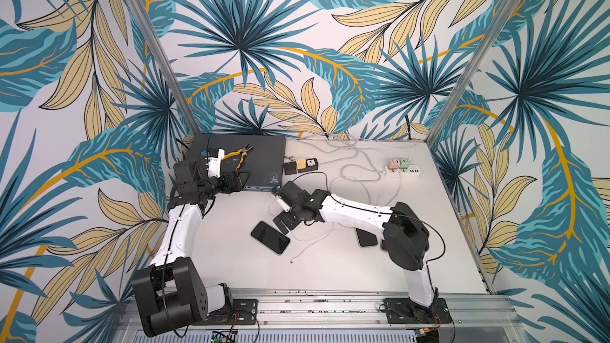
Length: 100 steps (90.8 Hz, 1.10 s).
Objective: Unplug the charging cable from the phone
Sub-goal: Reset both arms
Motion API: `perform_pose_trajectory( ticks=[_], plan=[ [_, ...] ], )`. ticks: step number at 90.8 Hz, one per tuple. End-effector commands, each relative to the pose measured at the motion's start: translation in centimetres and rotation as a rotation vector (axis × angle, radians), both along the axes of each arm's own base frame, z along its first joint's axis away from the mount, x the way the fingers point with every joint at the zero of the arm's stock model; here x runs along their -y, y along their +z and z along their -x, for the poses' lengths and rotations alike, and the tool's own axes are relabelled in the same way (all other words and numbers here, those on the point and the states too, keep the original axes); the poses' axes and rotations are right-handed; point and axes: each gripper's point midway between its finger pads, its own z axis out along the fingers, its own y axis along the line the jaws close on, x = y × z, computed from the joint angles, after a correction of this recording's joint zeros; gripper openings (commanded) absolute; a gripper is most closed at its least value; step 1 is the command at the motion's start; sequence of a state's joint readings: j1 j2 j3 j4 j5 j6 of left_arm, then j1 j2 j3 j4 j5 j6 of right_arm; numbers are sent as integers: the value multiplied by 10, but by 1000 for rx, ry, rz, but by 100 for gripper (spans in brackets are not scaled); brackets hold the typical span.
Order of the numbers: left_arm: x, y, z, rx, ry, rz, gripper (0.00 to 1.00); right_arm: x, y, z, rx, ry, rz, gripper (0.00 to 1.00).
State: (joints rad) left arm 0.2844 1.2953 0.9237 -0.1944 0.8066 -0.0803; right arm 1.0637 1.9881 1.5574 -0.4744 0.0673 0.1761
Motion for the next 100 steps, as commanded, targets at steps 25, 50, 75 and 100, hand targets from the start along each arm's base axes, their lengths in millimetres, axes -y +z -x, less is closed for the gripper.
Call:
perform_pose_trajectory(
  ticks=[25, 50, 75, 100],
  plan=[
    [3, -37, -10, 124, 0, -178, 100, 183, 93, -104, 247, -454, -392, 100],
    [4, -59, -18, 243, 52, -194, 100, 327, 98, -124, 495, -755, -458, 100],
    [-8, -83, -15, 356, 173, -234, 100, 413, 80, -123, 671, -962, -432, 100],
    [-12, -89, 7, 466, 290, -292, 100, 435, 81, -130, 814, -977, -377, 100]
  ],
)
